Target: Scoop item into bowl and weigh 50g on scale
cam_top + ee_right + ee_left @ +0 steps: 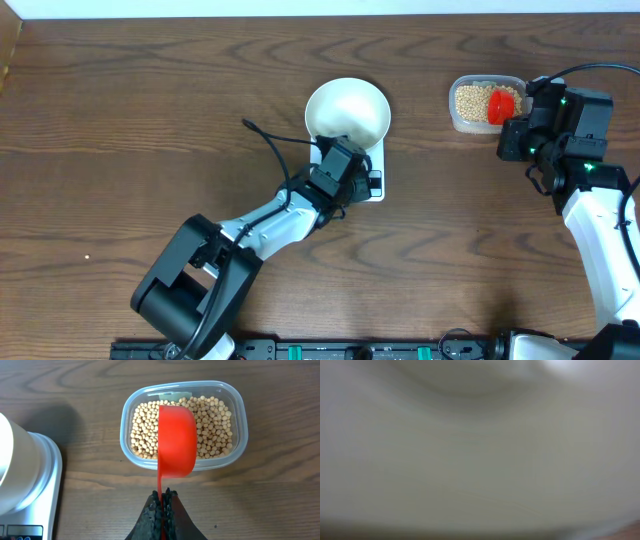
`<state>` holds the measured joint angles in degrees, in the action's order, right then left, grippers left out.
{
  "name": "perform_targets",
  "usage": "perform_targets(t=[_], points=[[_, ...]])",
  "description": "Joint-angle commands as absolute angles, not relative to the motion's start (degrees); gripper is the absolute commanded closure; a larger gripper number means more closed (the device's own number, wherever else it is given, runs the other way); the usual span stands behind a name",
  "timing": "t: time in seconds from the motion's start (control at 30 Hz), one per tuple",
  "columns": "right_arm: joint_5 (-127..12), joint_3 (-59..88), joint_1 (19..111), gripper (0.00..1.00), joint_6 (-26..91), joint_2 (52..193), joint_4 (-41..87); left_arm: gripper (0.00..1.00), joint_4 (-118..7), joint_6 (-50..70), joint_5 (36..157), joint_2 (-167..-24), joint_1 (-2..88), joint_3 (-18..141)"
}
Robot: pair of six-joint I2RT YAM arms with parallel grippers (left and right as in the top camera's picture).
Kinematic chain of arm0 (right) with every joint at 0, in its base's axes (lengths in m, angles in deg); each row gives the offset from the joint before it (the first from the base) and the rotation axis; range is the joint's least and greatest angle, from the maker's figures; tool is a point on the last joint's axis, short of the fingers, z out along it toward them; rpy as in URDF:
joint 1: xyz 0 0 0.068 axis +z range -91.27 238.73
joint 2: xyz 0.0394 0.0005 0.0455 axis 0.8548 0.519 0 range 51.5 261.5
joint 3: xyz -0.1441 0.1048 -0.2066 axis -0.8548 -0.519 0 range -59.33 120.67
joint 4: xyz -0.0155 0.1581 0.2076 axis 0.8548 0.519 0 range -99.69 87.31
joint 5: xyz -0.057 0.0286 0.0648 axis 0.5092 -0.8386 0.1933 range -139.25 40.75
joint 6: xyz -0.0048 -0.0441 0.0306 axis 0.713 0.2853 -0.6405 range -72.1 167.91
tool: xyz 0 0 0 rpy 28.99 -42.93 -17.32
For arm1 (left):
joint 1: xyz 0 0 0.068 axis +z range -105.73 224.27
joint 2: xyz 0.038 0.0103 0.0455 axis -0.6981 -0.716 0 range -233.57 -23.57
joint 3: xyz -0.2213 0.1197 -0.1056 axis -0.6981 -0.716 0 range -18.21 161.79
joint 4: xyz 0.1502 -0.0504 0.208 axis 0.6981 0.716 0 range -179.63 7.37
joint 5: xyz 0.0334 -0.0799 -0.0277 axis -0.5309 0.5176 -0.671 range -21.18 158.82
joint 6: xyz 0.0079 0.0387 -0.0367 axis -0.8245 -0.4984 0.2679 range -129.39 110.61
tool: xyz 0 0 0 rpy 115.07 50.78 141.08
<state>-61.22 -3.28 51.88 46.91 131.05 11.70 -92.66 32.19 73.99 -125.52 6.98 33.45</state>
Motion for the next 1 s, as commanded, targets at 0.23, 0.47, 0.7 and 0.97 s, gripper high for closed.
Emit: perform_targets(t=[0.23, 0.47, 0.7, 0.97], points=[[-61.17, -2.45, 51.53, 0.99, 47.54, 130.92, 11.77, 0.93, -92.55, 31.84, 71.54, -126.33, 6.84, 33.01], [-61.17, -2.45, 51.53, 0.99, 47.54, 130.92, 11.75, 0.93, -92.53, 31.84, 71.54, -126.70, 6.84, 33.01], [-61.17, -2.45, 51.53, 0.99, 47.54, 130.92, 11.77, 0.93, -92.57, 31.87, 71.54, -127.75, 6.84, 33.01], [-61.17, -2.45, 51.53, 0.99, 47.54, 130.92, 11.77, 0.93, -92.57, 31.84, 71.52, -128.08, 6.91, 33.01]])
